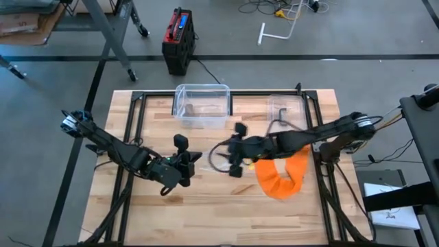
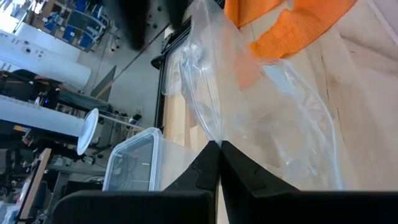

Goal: Roll bandage
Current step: Prepare the transparent zip bag

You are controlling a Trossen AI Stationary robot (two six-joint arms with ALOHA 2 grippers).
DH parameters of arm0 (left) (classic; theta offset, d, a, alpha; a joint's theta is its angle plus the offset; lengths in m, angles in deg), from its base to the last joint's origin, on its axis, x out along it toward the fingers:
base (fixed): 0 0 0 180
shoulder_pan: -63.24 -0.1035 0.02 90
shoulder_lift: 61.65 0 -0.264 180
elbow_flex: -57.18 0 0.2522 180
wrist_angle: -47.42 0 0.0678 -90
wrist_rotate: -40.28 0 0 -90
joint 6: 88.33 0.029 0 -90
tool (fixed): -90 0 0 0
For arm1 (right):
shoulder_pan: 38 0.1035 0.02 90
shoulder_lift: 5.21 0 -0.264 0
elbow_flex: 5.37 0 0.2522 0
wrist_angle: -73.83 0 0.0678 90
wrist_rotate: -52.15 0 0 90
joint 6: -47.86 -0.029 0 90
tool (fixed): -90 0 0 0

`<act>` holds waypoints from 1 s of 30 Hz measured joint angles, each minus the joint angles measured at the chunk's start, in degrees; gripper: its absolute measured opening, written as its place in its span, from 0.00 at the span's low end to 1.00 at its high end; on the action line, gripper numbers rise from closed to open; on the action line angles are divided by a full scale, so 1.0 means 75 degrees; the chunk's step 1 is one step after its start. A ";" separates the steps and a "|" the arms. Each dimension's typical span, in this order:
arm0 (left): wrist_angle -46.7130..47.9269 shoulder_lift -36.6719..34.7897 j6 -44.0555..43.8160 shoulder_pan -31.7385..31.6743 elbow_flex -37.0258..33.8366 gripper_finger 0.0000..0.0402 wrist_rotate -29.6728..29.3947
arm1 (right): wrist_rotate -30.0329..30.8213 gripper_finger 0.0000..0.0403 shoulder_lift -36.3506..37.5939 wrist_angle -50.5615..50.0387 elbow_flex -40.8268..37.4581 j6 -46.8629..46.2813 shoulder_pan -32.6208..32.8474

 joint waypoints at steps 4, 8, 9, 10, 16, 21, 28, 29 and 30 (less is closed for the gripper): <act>-0.0045 -0.0003 0.0065 0.0015 -0.0006 0.00 0.0036 | -0.0332 0.39 -0.0525 0.0031 -0.0021 0.0121 -0.0068; -0.0076 -0.0002 0.0064 0.0017 -0.0009 0.00 0.0204 | -0.0381 0.40 -0.0746 -0.0219 0.0120 0.0207 -0.0087; -0.0062 -0.0001 0.0064 0.0017 -0.0009 0.00 0.0203 | -0.0381 0.40 -0.0752 -0.0225 0.0189 0.0274 -0.0087; -0.0071 -0.0003 0.0064 0.0017 -0.0009 0.00 0.0199 | -0.0382 0.41 -0.0751 -0.0234 0.0278 0.0344 -0.0084; -0.0110 -0.0003 0.0061 0.0017 -0.0009 0.00 0.0341 | -0.0316 0.40 -0.0632 -0.0046 0.0779 0.0866 -0.0154; -0.0119 -0.0003 0.0017 0.0017 -0.0009 0.00 0.0347 | -0.0335 0.37 -0.0840 -0.0128 0.0714 0.0737 -0.0297; -0.0116 -0.0003 -0.0029 0.0017 -0.0009 0.00 0.0355 | -0.1321 0.37 -0.1367 -0.0264 0.0756 0.0630 -0.0296; -0.0114 -0.0003 -0.0029 0.0017 -0.0009 0.00 0.0355 | -0.1318 0.38 -0.1378 -0.0344 0.0818 0.0670 -0.0296; -0.0116 -0.0003 -0.0031 0.0017 -0.0009 0.00 0.0350 | -0.1267 0.38 -0.1375 -0.0429 0.0901 0.0694 -0.0304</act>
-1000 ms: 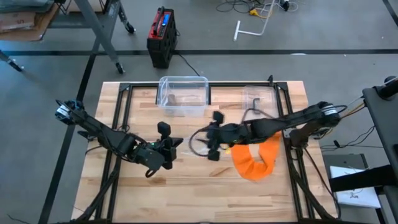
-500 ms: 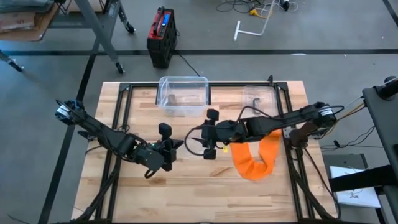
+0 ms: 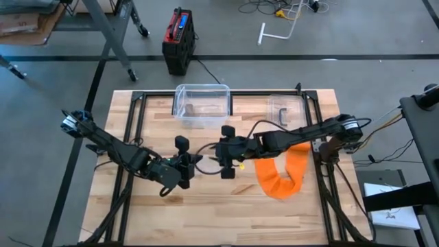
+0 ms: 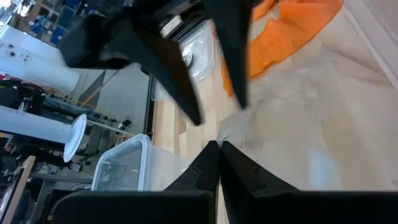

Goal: Roll bandage
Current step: Prepare the transparent zip bag

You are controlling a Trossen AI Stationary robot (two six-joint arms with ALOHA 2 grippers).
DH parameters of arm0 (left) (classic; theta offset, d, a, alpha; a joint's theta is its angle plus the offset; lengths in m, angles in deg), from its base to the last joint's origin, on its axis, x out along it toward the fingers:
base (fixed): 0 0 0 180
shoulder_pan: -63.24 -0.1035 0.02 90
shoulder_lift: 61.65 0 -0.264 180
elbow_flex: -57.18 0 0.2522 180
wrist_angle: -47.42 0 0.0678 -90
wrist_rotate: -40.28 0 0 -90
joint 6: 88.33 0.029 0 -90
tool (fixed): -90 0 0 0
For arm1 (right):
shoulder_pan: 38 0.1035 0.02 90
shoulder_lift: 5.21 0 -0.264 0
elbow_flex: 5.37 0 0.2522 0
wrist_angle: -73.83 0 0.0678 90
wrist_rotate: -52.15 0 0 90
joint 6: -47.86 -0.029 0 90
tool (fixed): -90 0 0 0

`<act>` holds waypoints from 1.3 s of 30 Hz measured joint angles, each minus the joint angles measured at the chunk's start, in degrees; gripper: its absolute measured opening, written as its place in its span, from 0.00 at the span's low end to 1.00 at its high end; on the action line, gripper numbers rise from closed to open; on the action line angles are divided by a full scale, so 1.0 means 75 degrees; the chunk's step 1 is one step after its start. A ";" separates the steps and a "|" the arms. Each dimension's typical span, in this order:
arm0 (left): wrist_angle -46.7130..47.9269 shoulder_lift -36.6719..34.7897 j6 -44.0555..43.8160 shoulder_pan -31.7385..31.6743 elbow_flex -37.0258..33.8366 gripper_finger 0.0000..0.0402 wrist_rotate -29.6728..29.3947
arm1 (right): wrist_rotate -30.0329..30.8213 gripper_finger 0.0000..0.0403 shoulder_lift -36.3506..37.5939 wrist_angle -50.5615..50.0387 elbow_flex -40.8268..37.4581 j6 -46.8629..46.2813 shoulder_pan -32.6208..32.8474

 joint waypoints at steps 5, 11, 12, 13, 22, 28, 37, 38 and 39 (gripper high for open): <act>0.0002 0.0000 -0.0001 0.0000 0.0000 0.00 -0.0001 | 0.0689 0.38 0.0235 -0.0159 0.0460 0.0194 0.0002; 0.0028 0.0000 -0.0020 0.0000 0.0003 0.00 -0.0002 | 0.0674 0.35 0.0286 -0.0336 0.0368 0.0027 0.0008; 0.0031 0.0000 -0.0058 0.0000 0.0003 0.00 0.0002 | 0.0629 0.34 0.0209 -0.0315 0.0309 -0.0053 0.0006; 0.0028 0.0000 -0.0105 0.0000 0.0003 0.00 0.0011 | 0.0505 0.34 0.0136 -0.0262 0.0258 -0.0156 0.0005; 0.1058 -0.0111 -0.1315 -0.0002 0.0009 0.00 0.0343 | 0.0247 0.33 -0.0166 -0.0671 0.0177 -0.0343 0.0031; 0.2812 -0.0427 -0.3960 -0.0083 -0.0042 0.00 0.1911 | 0.1036 0.34 0.0617 -0.2550 0.0182 -0.0858 0.0057; 0.3970 -0.0520 -0.7651 -0.0454 -0.0846 0.00 0.3239 | 0.1021 0.33 0.0885 -0.5577 -0.0012 -0.2607 0.0180; 0.3960 -0.0536 -0.7838 -0.0528 -0.0998 0.01 0.3561 | 0.1013 0.33 0.0885 -0.5629 -0.0121 -0.2721 0.0198; 0.3947 -0.0553 -0.8009 -0.0576 -0.1168 0.02 0.3820 | 0.0983 0.34 0.0885 -0.5615 -0.0235 -0.2822 0.0219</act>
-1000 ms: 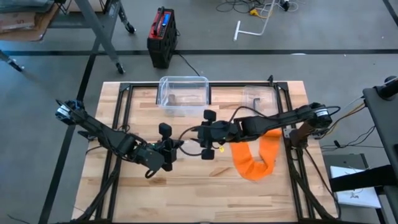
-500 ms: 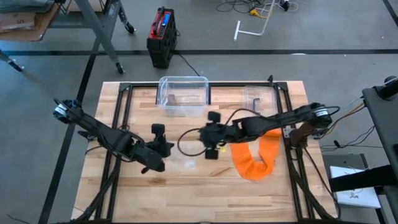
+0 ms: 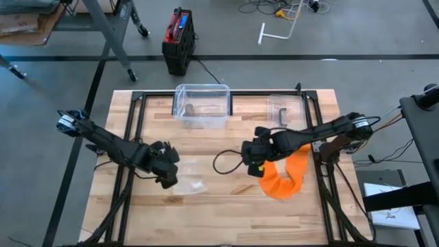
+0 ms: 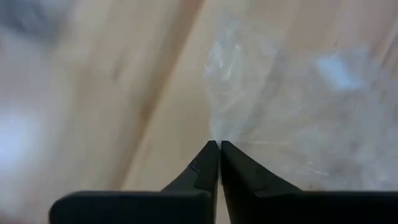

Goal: Roll bandage
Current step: Prepare the transparent zip bag, then roll the orange bandage

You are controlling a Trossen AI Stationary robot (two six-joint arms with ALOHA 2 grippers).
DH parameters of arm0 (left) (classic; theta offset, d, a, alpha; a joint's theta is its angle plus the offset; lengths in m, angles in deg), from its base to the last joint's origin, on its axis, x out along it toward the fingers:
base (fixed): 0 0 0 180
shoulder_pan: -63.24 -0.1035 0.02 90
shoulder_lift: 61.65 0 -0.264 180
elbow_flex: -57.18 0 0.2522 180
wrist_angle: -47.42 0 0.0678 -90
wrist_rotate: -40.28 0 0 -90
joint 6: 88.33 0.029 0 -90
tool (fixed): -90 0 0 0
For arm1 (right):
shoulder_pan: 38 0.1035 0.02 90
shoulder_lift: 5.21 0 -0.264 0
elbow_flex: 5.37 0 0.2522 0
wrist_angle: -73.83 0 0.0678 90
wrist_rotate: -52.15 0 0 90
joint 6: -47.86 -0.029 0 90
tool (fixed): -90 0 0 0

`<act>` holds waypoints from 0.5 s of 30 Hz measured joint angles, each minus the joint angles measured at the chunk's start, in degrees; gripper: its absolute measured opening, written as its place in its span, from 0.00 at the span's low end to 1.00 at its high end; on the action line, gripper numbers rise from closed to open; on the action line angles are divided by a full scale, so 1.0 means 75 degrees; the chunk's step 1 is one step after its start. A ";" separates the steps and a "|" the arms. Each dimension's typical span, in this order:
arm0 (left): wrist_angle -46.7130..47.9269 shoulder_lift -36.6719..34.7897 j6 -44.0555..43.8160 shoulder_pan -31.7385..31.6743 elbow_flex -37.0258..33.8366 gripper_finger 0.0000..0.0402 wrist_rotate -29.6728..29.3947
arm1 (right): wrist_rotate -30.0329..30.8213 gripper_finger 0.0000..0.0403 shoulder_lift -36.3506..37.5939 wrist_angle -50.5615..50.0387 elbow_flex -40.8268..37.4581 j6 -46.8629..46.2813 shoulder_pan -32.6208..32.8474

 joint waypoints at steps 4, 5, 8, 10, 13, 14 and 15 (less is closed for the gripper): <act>-0.0039 -0.0078 -0.0600 -0.0065 -0.0602 0.10 0.0638 | -0.0076 0.38 0.0003 -0.0419 -0.0438 -0.0538 -0.0043; -0.0006 -0.0105 -0.0685 -0.0072 -0.0723 0.13 0.0777 | -0.0076 0.40 0.0003 -0.0549 -0.0532 -0.0664 -0.0119; 0.0200 -0.0343 -0.0766 -0.0095 -0.0955 0.24 0.1030 | -0.0104 0.45 0.0003 -0.1262 -0.0844 -0.1138 -0.0383; 0.0479 -0.0553 -0.0756 -0.0106 -0.0997 0.32 0.0969 | -0.0288 0.48 0.0004 -0.1722 -0.1031 -0.1361 -0.0595; 0.0728 -0.0976 -0.0301 -0.0167 -0.0911 0.43 0.0417 | -0.0829 0.53 0.0009 -0.2294 -0.1372 -0.1285 -0.0944; 0.0673 -0.1108 -0.0030 -0.0198 -0.0801 0.47 0.0123 | -0.0964 0.55 0.0009 -0.2407 -0.1487 -0.1162 -0.1071; 0.0543 -0.1233 0.0284 -0.0225 -0.0676 0.50 -0.0182 | -0.1103 0.56 0.0010 -0.2454 -0.1625 -0.0956 -0.1234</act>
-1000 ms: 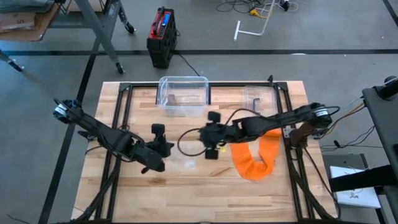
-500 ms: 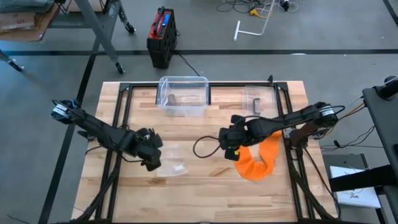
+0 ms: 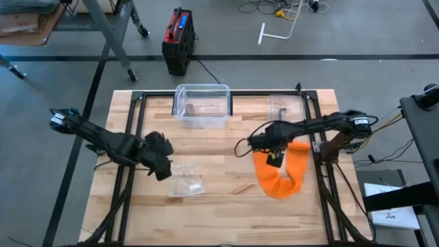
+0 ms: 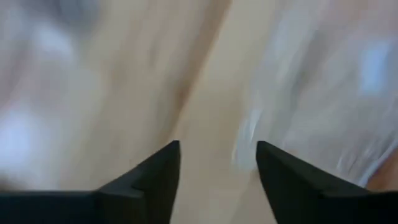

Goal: Roll bandage
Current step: Roll the orange bandage

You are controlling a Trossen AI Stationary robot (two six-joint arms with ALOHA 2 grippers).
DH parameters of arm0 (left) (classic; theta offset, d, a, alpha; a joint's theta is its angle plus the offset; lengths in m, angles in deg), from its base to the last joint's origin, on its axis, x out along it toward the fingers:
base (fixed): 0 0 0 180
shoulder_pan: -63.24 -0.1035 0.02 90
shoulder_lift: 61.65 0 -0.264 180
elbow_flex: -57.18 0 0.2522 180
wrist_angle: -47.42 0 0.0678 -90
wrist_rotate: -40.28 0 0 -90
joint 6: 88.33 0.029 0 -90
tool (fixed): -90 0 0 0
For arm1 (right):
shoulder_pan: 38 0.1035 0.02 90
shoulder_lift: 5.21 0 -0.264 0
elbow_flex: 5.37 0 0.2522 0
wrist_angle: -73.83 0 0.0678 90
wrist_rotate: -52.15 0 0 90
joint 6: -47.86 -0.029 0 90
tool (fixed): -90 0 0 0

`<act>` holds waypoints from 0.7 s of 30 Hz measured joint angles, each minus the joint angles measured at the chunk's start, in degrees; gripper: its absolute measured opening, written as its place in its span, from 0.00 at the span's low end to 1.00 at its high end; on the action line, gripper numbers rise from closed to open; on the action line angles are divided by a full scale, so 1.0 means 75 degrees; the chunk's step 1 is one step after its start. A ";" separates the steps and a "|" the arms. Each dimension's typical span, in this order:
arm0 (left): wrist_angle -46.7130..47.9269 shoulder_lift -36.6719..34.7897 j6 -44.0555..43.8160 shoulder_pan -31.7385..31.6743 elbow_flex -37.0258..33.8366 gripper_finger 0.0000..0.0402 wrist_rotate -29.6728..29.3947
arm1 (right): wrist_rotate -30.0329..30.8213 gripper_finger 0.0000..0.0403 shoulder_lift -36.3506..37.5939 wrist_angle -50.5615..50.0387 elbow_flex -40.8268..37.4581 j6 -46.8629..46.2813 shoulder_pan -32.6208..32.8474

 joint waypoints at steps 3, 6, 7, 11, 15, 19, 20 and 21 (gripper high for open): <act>-0.0863 -0.0306 0.1403 -0.0071 0.0513 0.58 -0.0845 | -0.0503 0.58 -0.0002 0.0028 -0.0544 0.0647 -0.0623; -0.2093 -0.0427 0.3853 -0.0129 0.1169 0.63 -0.1047 | -0.0866 0.57 -0.0002 0.0068 -0.1134 0.1087 -0.1388; -0.2502 -0.0433 0.4681 -0.0166 0.1451 0.64 -0.1044 | -0.0907 0.56 -0.0003 0.0085 -0.1326 0.1210 -0.1644; -0.3502 -0.0475 0.6448 -0.0213 0.2309 0.64 -0.1089 | -0.0932 0.54 -0.0007 0.0024 -0.1682 0.1407 -0.2342; -0.2955 -0.0549 0.6633 -0.0207 0.2345 0.61 -0.1083 | -0.1012 0.55 0.0003 -0.0029 -0.1857 0.1708 -0.2531; -0.2560 -0.0682 0.7211 -0.0213 0.1945 0.56 -0.1224 | -0.0881 0.57 -0.0200 0.0021 -0.2110 0.1951 -0.2550; -0.2614 -0.0706 0.7412 -0.0213 0.1856 0.55 -0.1340 | -0.0865 0.57 -0.0271 0.0077 -0.2165 0.1964 -0.2556; -0.2694 -0.0714 0.7611 -0.0213 0.1813 0.54 -0.1486 | -0.0881 0.56 -0.0340 0.0124 -0.2225 0.1970 -0.2574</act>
